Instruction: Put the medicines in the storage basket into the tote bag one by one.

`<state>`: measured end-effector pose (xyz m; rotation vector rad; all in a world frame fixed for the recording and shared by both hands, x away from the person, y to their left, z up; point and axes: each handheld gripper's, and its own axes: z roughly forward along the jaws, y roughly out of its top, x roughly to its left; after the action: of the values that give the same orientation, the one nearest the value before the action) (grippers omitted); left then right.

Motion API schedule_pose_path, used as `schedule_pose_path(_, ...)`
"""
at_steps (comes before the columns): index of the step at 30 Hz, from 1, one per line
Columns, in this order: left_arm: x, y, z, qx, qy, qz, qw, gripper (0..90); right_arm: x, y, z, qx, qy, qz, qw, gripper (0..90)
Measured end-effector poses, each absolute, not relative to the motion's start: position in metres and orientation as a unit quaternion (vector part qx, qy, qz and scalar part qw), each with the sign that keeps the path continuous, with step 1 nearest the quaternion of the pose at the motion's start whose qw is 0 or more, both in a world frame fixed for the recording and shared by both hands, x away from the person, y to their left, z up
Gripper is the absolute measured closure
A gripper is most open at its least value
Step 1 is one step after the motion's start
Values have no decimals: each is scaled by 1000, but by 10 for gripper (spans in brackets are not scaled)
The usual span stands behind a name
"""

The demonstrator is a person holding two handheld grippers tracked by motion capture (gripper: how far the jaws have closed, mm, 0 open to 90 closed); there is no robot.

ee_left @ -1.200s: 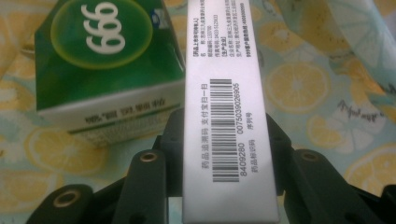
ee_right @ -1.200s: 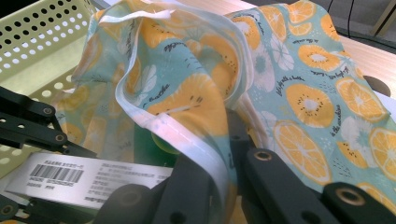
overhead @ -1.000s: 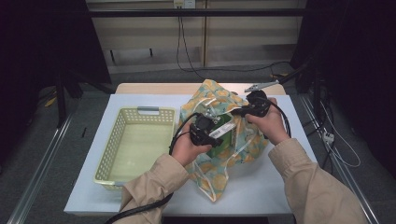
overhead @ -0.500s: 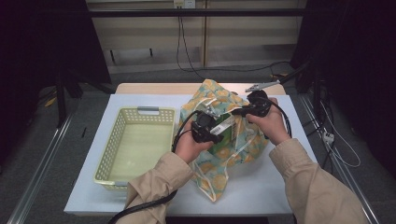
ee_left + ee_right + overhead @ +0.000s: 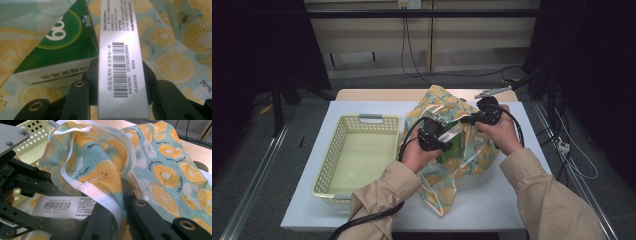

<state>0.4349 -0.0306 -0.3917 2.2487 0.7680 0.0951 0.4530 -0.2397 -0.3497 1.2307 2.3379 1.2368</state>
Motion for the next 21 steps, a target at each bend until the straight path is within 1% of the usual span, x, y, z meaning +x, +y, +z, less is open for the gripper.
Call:
schedule_pose_path(14, 440, -41, -393, 876, 301, 38, 375, 627, 454, -242, -349, 420, 794, 424, 111, 895)
schedule_pose_path(21, 445, -44, -395, 869, 309, 49, 384, 624, 454, -243, -349, 421, 794, 425, 112, 895)
